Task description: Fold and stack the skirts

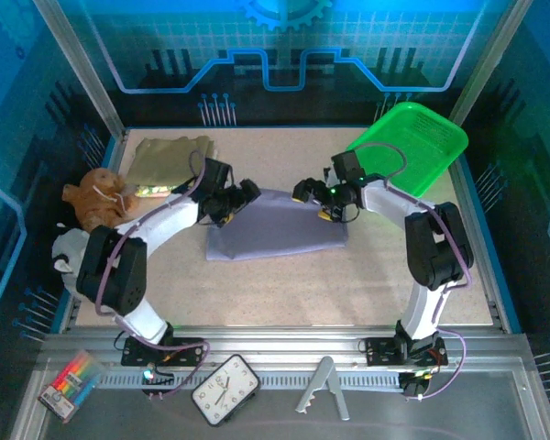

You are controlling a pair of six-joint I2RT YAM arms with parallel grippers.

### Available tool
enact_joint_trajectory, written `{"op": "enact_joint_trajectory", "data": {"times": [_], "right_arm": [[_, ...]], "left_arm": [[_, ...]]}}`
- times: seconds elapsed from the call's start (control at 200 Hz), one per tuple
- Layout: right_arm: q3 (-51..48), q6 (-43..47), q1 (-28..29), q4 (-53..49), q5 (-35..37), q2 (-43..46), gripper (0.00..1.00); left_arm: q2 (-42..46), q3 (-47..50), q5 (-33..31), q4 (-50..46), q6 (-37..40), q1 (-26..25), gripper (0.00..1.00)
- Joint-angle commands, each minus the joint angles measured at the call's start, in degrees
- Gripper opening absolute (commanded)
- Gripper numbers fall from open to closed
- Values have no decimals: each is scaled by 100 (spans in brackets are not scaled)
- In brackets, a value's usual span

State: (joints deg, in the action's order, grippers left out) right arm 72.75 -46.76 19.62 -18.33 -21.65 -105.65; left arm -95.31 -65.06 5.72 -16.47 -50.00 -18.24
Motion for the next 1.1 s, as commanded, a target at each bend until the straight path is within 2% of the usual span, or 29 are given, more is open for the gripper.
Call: {"op": "enact_joint_trajectory", "data": {"times": [0.0, 0.185, 0.315, 0.48, 0.76, 0.985, 1.095], "right_arm": [[494, -358, 75, 381, 101, -426, 100], [1020, -482, 156, 465, 23, -1078, 100], [1009, -379, 107, 480, 450, -1388, 100], [829, -58, -77, 356, 803, -1406, 100], [438, 450, -539, -402, 1620, -965, 100], [214, 607, -645, -501, 1188, -302, 100], [172, 604, -557, -542, 797, 81, 100]], "left_arm": [[-651, -668, -167, 273, 109, 46, 99], [-1634, -1612, -418, 489, 113, 106, 99], [-2272, -1744, -991, 481, -39, 145, 99], [-2863, -1766, -1374, -118, -213, 250, 99], [-2688, -1370, -1457, -142, -6, 290, 99], [-2118, -1758, -835, -337, 448, 165, 99], [-1608, -1918, -1031, -900, 626, -57, 99]]}}
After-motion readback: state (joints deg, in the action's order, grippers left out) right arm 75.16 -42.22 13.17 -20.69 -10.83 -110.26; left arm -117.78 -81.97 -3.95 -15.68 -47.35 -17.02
